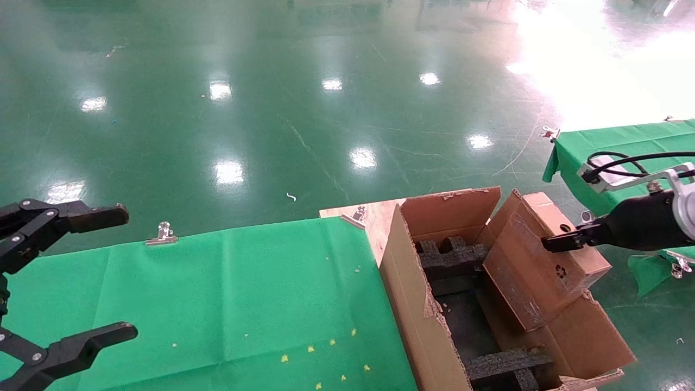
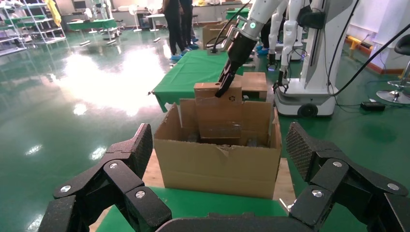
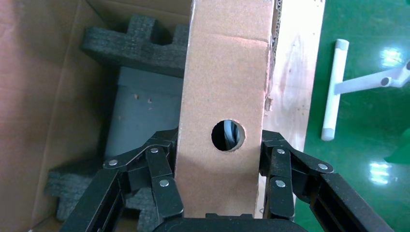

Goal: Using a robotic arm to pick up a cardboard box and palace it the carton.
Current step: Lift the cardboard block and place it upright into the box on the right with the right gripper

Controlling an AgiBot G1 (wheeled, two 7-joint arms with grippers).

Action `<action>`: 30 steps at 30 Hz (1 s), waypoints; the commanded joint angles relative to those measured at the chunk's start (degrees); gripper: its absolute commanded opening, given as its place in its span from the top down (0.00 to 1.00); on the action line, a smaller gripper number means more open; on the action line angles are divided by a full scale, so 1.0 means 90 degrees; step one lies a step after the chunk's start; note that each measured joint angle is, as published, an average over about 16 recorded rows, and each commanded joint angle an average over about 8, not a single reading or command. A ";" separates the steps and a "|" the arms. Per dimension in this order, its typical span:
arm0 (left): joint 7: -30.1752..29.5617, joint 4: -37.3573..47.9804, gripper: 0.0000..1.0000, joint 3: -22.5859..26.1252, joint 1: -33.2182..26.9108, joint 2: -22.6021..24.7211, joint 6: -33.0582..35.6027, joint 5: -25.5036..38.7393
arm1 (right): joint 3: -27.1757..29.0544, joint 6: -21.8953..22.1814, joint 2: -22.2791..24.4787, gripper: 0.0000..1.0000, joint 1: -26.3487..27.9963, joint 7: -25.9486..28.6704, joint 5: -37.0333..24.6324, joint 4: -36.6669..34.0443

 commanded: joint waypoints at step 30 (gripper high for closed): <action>0.0001 0.0000 0.00 0.0001 0.0000 -0.0001 -0.0001 -0.0001 | -0.0711 0.0302 -0.0060 1.00 0.0283 0.2932 -0.2045 0.1571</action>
